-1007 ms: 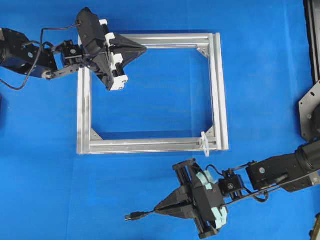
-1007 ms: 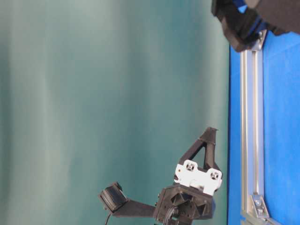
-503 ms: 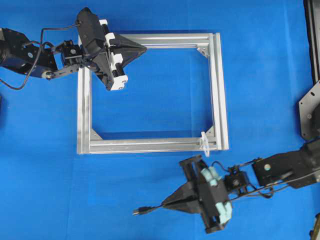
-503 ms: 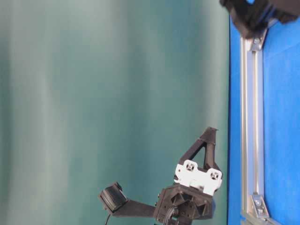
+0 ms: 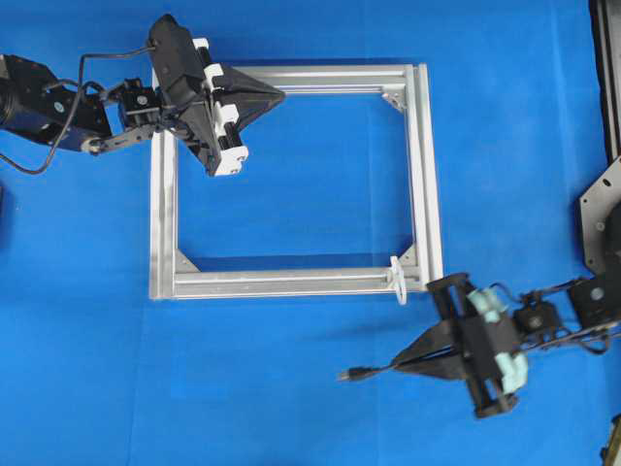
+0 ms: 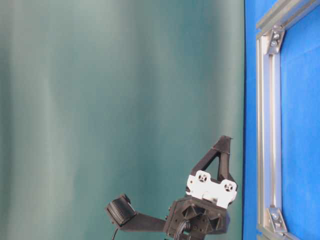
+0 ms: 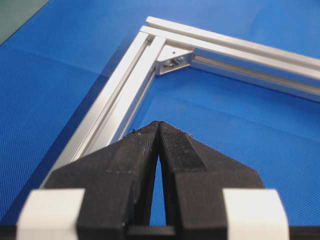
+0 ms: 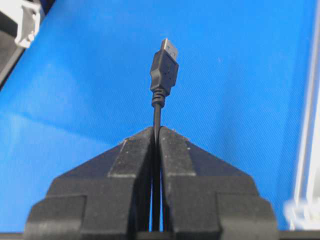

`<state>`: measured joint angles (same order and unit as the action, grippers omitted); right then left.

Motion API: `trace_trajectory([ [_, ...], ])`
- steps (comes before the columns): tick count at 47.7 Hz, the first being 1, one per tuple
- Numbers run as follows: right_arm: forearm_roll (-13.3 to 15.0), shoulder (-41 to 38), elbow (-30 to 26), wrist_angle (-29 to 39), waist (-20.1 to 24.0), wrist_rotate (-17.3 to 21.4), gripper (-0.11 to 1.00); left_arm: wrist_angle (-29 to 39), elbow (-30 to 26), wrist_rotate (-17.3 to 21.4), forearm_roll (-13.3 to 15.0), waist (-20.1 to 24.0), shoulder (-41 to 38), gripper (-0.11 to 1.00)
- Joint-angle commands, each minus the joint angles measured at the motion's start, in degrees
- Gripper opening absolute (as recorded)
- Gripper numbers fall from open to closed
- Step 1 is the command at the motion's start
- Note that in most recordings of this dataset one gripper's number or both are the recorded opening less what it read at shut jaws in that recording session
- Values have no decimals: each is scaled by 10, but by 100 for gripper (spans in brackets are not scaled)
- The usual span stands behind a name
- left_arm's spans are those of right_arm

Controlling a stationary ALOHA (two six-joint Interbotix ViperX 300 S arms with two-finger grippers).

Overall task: Insert the wire through the string loop located on the right side.
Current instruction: 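Lift the cable and swing the right gripper rightward toward the frame corner, then move the right gripper to align the USB plug with the white zip-tie loop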

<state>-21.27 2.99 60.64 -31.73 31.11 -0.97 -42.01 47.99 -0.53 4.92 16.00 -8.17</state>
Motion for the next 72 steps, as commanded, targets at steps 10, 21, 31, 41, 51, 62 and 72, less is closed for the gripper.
trace_trajectory([
  [10, -4, 80, 75, -6, 9, 0, -3, -3, -4, -1, -2, -4, 18, 0],
  [21, -4, 134, 123, -4, 10, 0, -3, -4, -4, -2, -2, -5, 18, 0],
  [31, -4, 161, 142, -1, 10, -3, -3, -3, -4, -2, -2, -7, 18, 0],
  [41, -4, 161, 144, 1, 9, -3, -3, -3, -5, -2, -2, -7, 18, 0],
  [51, -4, 161, 146, 3, 9, -3, -3, -3, -4, -2, -2, -8, 18, 0],
  [62, -4, 162, 155, -4, 4, -4, -3, -3, -6, -2, -2, -11, 18, 0],
  [72, -4, 168, 171, -28, -21, -4, -3, -3, -6, -2, -2, -12, 18, 0],
])
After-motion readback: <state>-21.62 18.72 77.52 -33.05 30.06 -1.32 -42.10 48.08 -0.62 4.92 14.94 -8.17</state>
